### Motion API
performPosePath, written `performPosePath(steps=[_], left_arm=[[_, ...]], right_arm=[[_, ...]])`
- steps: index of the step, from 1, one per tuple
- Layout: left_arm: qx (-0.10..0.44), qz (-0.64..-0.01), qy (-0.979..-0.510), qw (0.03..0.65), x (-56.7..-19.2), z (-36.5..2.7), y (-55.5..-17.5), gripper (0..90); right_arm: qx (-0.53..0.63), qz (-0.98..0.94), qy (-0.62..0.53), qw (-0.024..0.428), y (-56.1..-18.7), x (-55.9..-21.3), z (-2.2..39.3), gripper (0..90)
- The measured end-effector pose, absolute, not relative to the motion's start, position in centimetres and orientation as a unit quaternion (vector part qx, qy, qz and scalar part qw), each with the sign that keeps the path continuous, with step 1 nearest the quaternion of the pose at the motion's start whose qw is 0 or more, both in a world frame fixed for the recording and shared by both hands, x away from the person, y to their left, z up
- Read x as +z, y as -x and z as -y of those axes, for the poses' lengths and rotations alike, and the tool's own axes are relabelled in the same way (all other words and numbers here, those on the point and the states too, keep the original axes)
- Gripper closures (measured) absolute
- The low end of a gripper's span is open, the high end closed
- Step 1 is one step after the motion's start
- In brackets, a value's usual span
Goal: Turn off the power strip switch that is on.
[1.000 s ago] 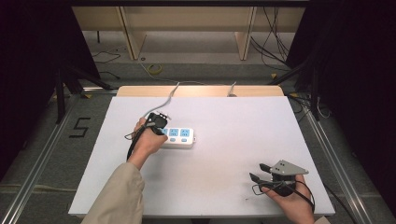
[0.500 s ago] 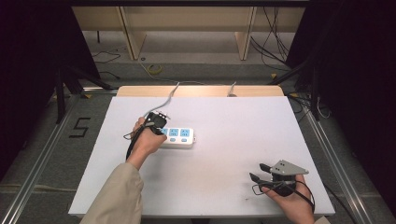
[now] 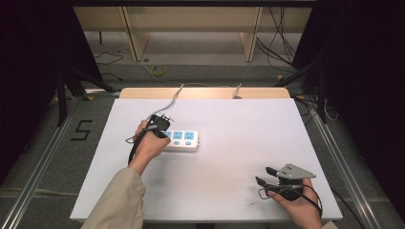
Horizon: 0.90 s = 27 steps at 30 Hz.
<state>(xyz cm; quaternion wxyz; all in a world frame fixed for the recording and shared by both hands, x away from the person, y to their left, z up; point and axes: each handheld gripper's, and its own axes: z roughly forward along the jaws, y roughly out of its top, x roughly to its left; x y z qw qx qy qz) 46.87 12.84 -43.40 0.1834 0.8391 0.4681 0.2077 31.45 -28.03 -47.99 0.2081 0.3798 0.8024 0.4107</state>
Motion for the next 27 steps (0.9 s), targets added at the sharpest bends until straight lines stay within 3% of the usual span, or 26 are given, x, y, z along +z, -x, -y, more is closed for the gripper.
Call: performPosePath(steps=[8, 9, 17, 21, 27], left_arm=[[0.213, -0.469, -0.828, 0.222, -42.1, -13.7, -45.6, 89.0], [0.212, -0.471, -0.825, 0.228, -42.1, -13.7, -45.4, 83.8], [0.212, -0.468, -0.817, 0.262, -41.9, -14.8, -43.7, 76.4], [0.215, -0.457, -0.812, 0.292, -42.1, -15.4, -42.2, 65.2], [0.218, -0.428, -0.805, 0.348, -43.6, -16.6, -38.6, 41.2]], right_arm=[[0.411, -0.802, -0.380, 0.209, -31.4, -48.0, 28.0, 45.7], [0.410, -0.802, -0.380, 0.209, -31.4, -48.0, 28.0, 45.7], [0.410, -0.802, -0.381, 0.209, -31.5, -48.0, 28.0, 45.7], [0.410, -0.802, -0.381, 0.209, -31.5, -48.0, 28.0, 45.6], [0.412, -0.801, -0.380, 0.208, -31.4, -48.0, 28.1, 45.4]])
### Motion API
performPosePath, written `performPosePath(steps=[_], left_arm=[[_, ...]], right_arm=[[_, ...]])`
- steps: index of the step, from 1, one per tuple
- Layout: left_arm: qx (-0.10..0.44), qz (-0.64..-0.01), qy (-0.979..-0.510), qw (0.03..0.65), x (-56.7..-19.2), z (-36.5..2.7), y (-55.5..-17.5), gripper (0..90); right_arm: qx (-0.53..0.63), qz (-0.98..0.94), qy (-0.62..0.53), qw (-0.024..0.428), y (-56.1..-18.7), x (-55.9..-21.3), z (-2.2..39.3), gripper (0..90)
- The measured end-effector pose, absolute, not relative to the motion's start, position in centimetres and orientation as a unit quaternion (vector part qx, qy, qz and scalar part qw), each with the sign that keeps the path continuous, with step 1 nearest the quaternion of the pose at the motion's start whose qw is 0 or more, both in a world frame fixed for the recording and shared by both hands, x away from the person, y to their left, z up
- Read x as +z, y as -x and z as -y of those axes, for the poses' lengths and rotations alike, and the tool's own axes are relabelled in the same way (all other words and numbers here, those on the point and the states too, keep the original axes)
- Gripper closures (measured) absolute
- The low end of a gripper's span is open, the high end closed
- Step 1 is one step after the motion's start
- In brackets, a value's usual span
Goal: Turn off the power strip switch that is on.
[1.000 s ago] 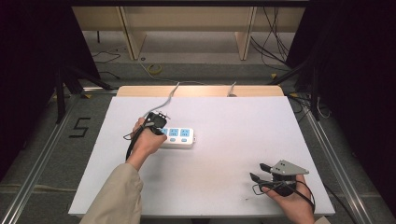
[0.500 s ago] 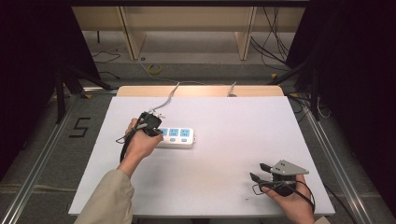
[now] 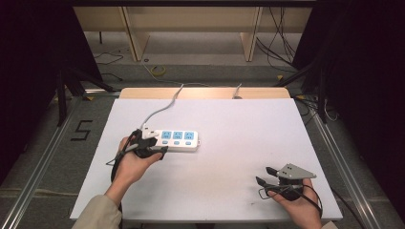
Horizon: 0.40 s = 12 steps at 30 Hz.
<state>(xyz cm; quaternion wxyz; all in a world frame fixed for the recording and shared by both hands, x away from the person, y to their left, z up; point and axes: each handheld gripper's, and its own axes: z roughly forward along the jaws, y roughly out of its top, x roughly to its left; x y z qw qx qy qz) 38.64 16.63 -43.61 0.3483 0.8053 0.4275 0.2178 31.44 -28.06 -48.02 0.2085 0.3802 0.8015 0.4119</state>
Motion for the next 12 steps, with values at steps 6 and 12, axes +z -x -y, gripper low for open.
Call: performPosePath(steps=[6, 12], left_arm=[[0.203, -0.425, -0.797, 0.379, -46.1, -17.6, -34.8, 28.2], [0.205, -0.417, -0.799, 0.381, -46.8, -17.1, -33.2, 25.5]], right_arm=[[0.412, -0.801, -0.380, 0.208, -31.5, -48.0, 28.0, 45.1], [0.415, -0.801, -0.378, 0.208, -31.5, -47.9, 28.1, 44.8]])
